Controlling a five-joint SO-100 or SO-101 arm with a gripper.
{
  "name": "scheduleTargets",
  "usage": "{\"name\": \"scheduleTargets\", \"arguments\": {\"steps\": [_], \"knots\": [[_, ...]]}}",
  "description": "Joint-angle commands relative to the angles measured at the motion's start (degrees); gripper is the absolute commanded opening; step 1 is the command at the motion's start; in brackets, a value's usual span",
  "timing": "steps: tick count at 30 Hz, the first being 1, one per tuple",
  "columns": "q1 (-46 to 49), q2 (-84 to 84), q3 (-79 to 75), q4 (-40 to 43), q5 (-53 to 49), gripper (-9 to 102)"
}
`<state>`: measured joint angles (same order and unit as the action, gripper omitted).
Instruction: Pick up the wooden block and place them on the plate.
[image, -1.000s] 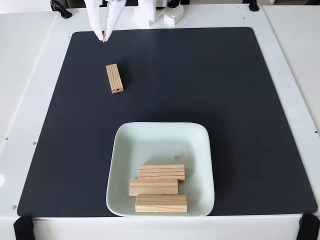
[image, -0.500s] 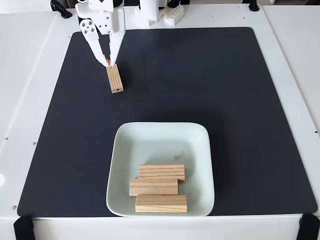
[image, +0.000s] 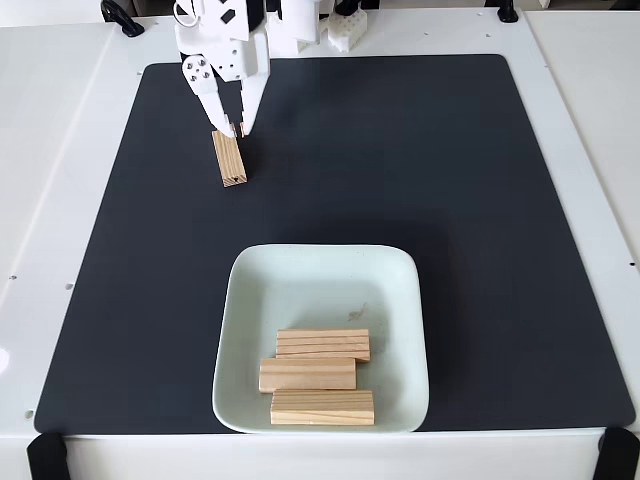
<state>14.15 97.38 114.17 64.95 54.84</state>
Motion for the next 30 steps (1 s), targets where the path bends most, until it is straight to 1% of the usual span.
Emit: {"name": "scheduleTargets", "arguments": {"steps": [1, 3, 5, 12, 19, 25, 30], "knots": [[-0.6, 1.2, -0.5, 3.1, -0.3, 23], [-0.7, 1.1, -0.8, 3.5, -0.3, 29], [-0.7, 1.1, -0.8, 3.1, -0.2, 32], [-0.7, 0.3, -0.9, 2.5, -0.1, 30], [-0.8, -1.9, -1.2, -4.0, -0.2, 29], [-0.8, -6.2, -6.0, -3.3, 0.0, 25], [-1.7, -8.7, -6.9, -3.9, -0.1, 25]]}}
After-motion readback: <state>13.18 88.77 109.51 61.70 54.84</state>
